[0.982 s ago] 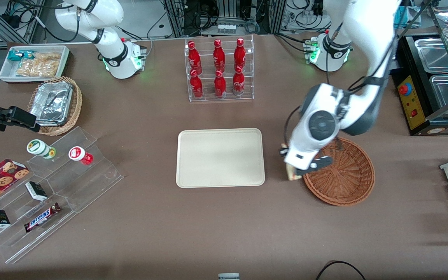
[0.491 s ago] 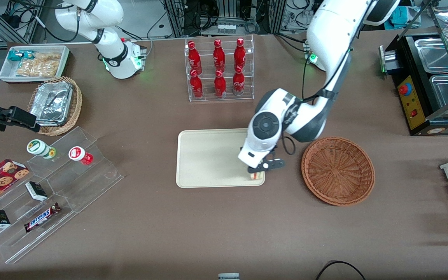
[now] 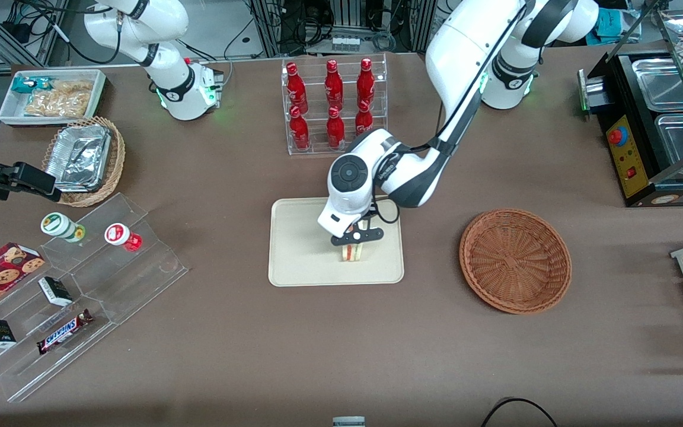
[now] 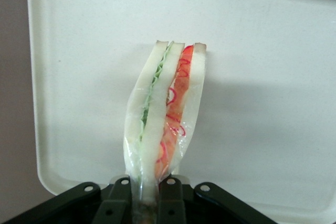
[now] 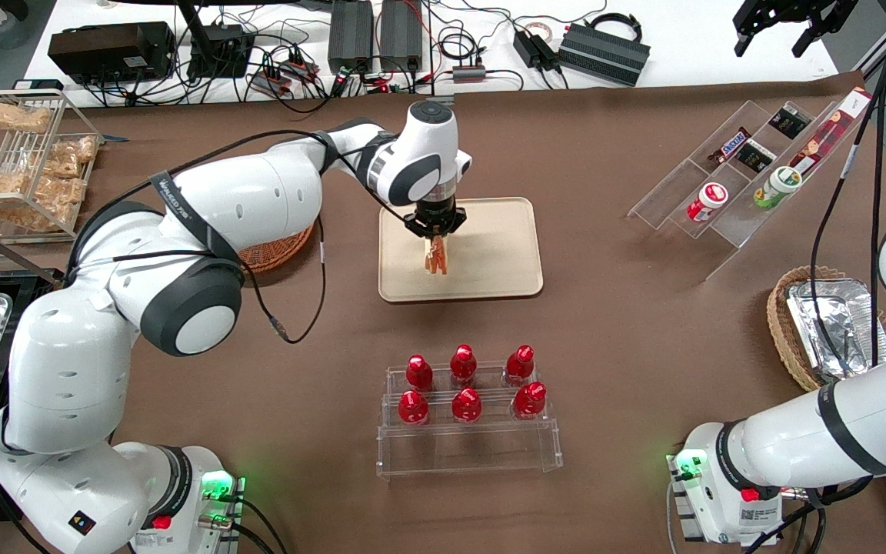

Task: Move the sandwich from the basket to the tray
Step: 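Lower the sandwich onto the white tray and open the left gripper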

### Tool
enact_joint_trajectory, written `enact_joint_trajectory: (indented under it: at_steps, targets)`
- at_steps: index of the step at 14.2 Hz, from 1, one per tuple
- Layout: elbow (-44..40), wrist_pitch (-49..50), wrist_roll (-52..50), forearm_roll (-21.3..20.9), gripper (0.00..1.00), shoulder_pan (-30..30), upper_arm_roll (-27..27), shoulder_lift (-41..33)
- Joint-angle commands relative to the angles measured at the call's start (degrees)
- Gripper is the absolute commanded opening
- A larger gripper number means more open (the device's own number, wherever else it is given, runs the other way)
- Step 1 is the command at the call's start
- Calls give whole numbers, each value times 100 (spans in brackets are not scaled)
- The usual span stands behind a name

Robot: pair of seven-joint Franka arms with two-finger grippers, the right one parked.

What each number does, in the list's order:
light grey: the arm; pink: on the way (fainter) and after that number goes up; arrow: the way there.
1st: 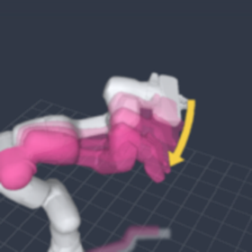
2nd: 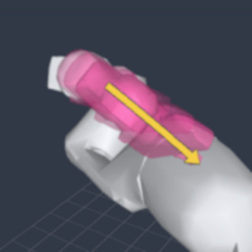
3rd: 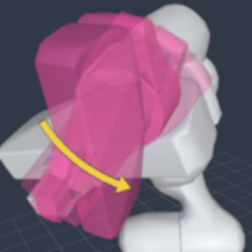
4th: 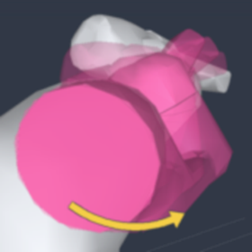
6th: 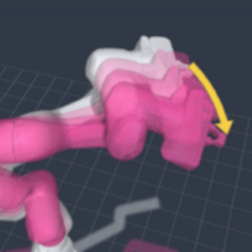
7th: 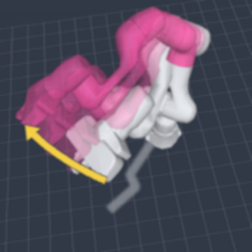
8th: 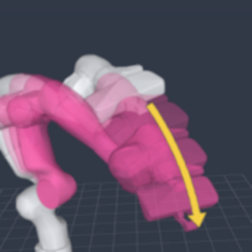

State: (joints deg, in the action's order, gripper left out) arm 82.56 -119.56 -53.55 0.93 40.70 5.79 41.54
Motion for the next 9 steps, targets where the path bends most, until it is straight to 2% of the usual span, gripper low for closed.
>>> enact_joint_trajectory:
  at_steps: [1, 7, 8, 9]
  targets:
    - [-503, 73, -295, 39, 6, 69, -69, 283]
    - [-610, -340, -481, 39, 7, 131, -69, 495]
    - [-592, -340, -472, 39, 15, 131, -69, 495]
    - [-583, -357, -455, 39, 49, 131, -69, 504]
